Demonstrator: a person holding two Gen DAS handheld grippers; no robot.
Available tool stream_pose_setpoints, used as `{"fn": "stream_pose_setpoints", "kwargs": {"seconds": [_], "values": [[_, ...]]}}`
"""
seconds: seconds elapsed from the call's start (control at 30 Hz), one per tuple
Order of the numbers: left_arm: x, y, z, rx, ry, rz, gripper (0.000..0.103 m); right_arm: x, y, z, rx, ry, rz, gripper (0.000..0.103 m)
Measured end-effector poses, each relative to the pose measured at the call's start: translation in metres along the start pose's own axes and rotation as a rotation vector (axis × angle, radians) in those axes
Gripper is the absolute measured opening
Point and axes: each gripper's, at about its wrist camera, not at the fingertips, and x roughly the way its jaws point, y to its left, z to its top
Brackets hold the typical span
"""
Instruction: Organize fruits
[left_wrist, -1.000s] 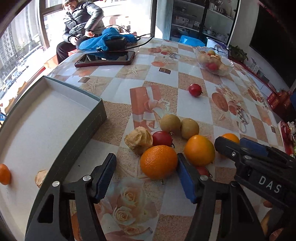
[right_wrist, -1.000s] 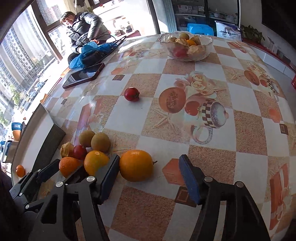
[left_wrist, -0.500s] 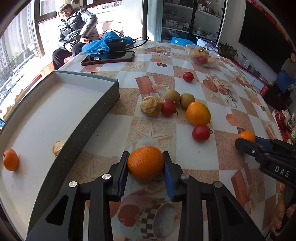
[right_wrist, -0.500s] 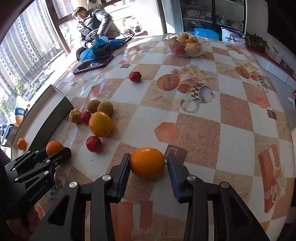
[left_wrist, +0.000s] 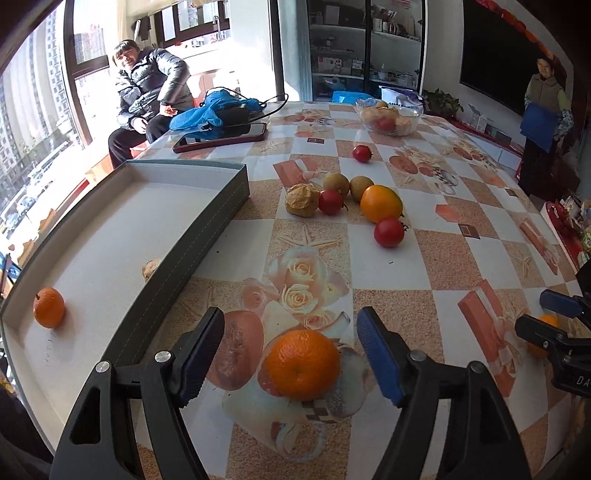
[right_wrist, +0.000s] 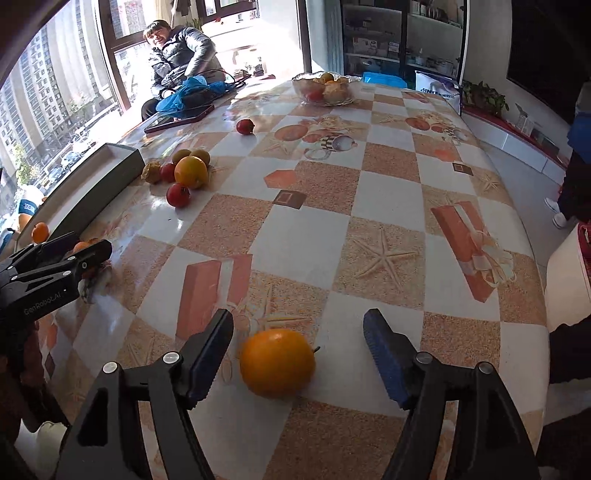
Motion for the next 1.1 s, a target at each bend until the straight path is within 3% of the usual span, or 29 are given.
{"fn": "stream_pose_setpoints", "kwargs": {"seconds": [0.13,0.27,0.4,0.5,0.63,0.8,0.9,1.1], "values": [[0.012,-0.015,0.000,0.031,0.026,0.031,0.078,0.005,0.002,0.002,0.007,-0.009,-0.035,0.074],[0.010,-0.017,-0.007,0.027,-0.006,0.017,0.077,0.000,0.009,-0.010,-0.040,-0.033,-0.058,0.074],[0.014,-0.007,-0.006,-0.030,0.005,-0.019,0.078,-0.010,-0.002,-0.016,-0.005,-0.041,-0.022,0.074],[0.013,-0.007,-0.007,-0.029,-0.001,-0.026,0.078,-0.021,-0.021,-0.022,0.071,-0.031,0.036,0.074],[0.010,-0.007,-0.010,-0.023,-0.016,-0.066,0.078,-0.035,-0.025,-0.035,0.087,-0.022,0.044,0.074],[0.008,-0.002,-0.011,-0.043,-0.022,-0.105,0.078,-0.033,-0.005,-0.052,0.010,-0.045,-0.031,0.074],[0.007,-0.005,-0.011,-0.027,-0.024,-0.101,0.078,-0.032,0.001,-0.056,-0.006,-0.063,-0.080,0.074],[0.007,-0.014,-0.011,0.017,-0.002,-0.059,0.074,-0.035,0.002,-0.062,0.002,-0.073,-0.095,0.074]]}}
